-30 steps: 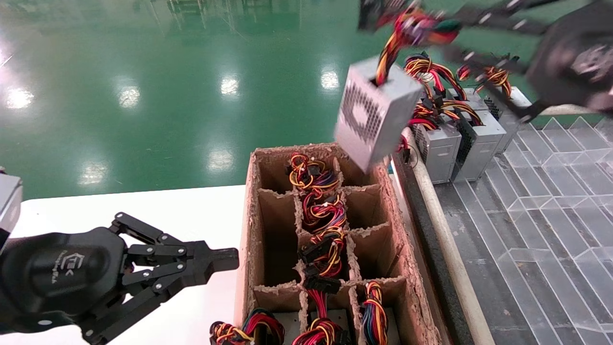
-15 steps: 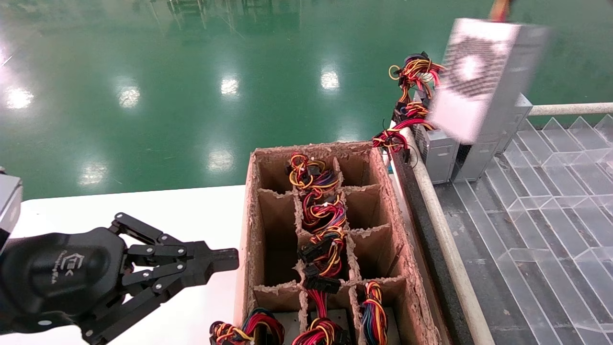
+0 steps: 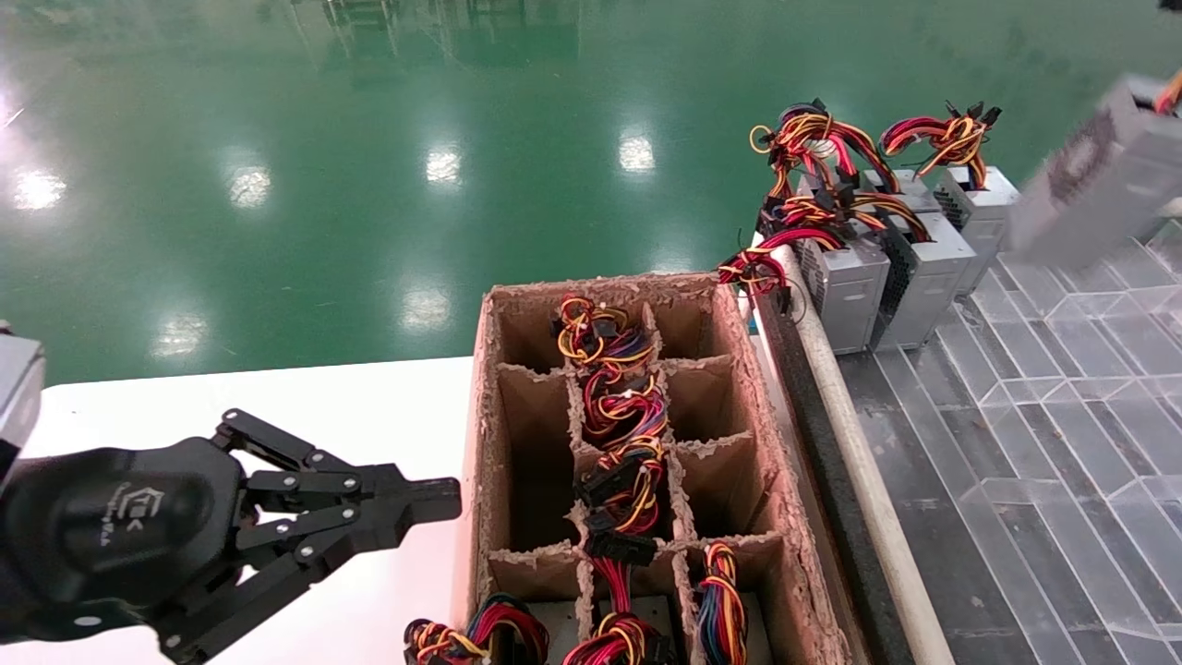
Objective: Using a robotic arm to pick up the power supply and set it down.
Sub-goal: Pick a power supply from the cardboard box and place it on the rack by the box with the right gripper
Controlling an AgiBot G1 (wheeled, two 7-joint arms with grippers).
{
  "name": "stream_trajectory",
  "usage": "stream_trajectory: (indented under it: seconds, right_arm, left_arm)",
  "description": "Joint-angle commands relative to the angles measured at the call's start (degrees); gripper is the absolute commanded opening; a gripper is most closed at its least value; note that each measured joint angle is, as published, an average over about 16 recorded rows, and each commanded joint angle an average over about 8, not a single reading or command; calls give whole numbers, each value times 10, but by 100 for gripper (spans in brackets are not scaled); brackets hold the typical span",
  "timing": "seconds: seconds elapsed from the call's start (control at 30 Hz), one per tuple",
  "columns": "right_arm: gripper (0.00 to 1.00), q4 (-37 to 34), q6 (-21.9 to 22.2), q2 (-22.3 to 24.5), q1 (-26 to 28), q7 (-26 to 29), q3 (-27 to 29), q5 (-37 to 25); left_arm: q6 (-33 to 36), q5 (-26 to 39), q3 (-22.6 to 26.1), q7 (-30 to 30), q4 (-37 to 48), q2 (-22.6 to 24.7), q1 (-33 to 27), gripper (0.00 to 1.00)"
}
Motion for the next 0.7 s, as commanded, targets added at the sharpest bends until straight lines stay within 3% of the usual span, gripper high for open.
stream_trajectory:
  seconds: [0.03,0.4,0.7]
  right_arm:
    - [0,-30,0,-5,2,-6,-3,-2]
    - [0,-197,-40,-54,67,-40,-40,-13]
    - [0,-315,-38,-98,154,-87,-70,-49]
  left_arm:
    - [0,0,0,0,0,0,0,0]
    - [0,0,0,0,0,0,0,0]
    - [0,0,0,0,0,0,0,0]
